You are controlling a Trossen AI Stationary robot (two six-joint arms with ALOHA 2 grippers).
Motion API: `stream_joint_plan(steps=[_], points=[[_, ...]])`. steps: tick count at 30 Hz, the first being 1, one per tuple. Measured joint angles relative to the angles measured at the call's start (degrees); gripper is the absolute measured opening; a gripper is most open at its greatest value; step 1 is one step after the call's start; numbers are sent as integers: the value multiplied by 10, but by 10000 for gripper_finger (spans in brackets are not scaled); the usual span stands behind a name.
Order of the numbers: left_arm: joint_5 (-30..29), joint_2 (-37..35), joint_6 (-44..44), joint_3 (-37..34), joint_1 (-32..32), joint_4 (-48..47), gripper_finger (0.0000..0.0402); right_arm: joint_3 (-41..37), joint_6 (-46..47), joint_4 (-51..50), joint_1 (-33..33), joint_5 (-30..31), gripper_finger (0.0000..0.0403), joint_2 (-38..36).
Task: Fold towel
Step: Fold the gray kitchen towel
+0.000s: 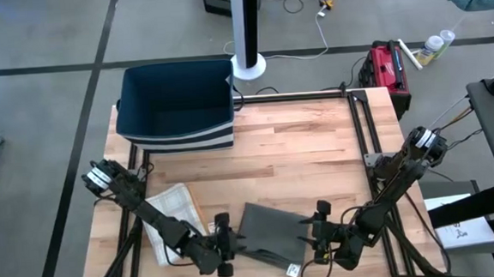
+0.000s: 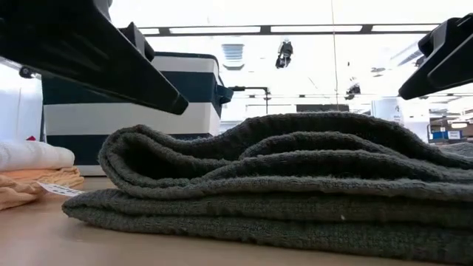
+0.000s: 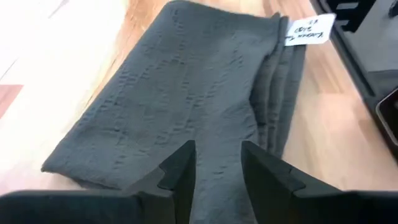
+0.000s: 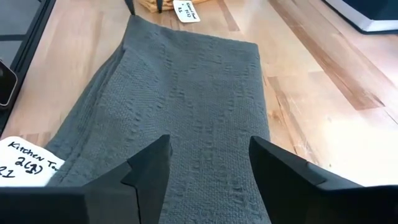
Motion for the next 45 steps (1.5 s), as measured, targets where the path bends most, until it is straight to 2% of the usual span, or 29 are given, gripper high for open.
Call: stream_joint_plan(steps=[8, 15, 19, 26, 30, 35, 39, 41, 43, 45], points=[[3, 20, -35, 0, -1, -11, 110, 0, 0, 0, 0, 0, 211, 0], [29, 23, -145, 0, -6, -162, 86, -4, 0, -1, 0, -1, 210, 0], [29, 21, -162, 0, -13, -174, 77, -9, 0, -1, 0, -1, 208, 0], [31, 15, -139, 44, -30, -169, 77, -10, 0, 2, -1, -1, 215, 0], [-4, 14, -103, 80, -43, -162, 77, -13, 1, 10, -3, -1, 217, 0], [-14, 42, -73, 87, -47, -128, 77, -17, 1, 13, -7, -1, 211, 0], [6, 75, -90, 85, -43, -160, 77, -17, 0, 21, -7, -2, 208, 0], [16, 80, -122, 84, -42, -192, 77, -17, -20, 42, -7, -32, 210, 0], [22, 79, -145, 84, -42, -208, 77, -18, -59, 72, -7, -91, 214, 0], [24, 78, -153, 84, -44, -215, 77, -18, -78, 113, -8, -112, 218, 6]])
